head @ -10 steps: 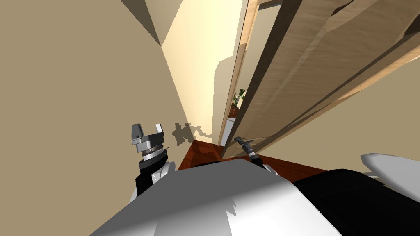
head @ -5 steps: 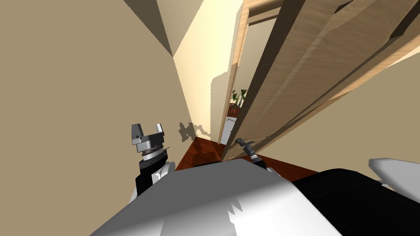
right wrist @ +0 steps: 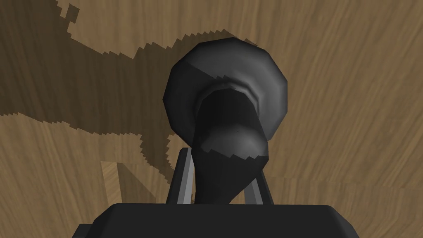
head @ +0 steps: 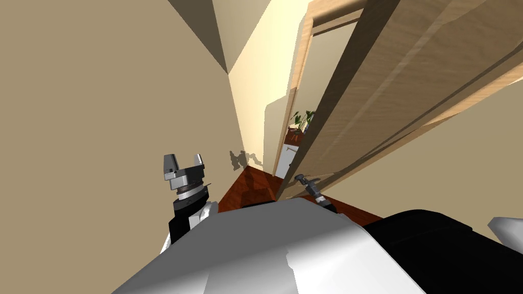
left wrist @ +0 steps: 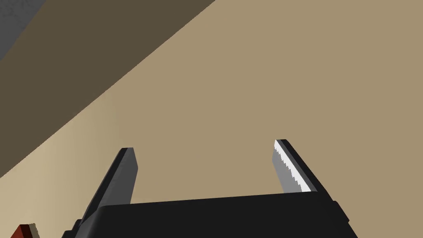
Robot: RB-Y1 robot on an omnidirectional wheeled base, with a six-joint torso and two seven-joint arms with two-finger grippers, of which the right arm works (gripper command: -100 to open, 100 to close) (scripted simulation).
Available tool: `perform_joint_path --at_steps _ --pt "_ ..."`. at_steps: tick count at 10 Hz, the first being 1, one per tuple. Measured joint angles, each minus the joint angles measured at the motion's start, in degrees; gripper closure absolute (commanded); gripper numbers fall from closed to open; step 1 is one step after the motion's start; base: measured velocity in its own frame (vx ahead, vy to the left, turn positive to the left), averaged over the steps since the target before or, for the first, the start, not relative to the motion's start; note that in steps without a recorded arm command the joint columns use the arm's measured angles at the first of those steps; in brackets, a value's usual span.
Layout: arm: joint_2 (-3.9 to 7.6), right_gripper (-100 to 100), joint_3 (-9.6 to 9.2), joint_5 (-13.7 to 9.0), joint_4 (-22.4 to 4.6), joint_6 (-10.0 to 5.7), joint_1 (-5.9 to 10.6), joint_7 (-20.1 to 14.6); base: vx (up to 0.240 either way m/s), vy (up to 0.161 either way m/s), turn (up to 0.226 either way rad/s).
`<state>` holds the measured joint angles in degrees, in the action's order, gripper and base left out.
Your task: Pull the door open
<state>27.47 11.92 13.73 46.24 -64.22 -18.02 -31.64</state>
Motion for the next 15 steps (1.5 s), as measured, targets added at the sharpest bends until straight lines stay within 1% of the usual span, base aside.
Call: perform_joint_path --at_steps 2,4,5,7,12,15 --pt "0.43 100 0.29 0.5 -2.1 -2.28 0.23 -0.3 -0.214 -0.064 0.183" --pt "0.64 100 0.76 1.0 -2.1 -3.77 -0.88 -0.7 -0.152 -0.052 0.084" --pt "0.53 100 0.66 1.1 -2.2 -3.91 -1.01 -0.8 -0.175 -0.040 0.164" --pt "0.81 100 0.86 1.2 -2.9 -4.37 -0.69 -1.0 -0.229 -0.081 0.183" --pt "1.20 100 0.88 2.0 -4.9 -6.27 0.03 -1.3 -0.211 -0.072 0.153" --pt "1.70 100 1.22 2.3 -5.7 -7.21 0.25 -1.5 -0.210 -0.057 0.141"
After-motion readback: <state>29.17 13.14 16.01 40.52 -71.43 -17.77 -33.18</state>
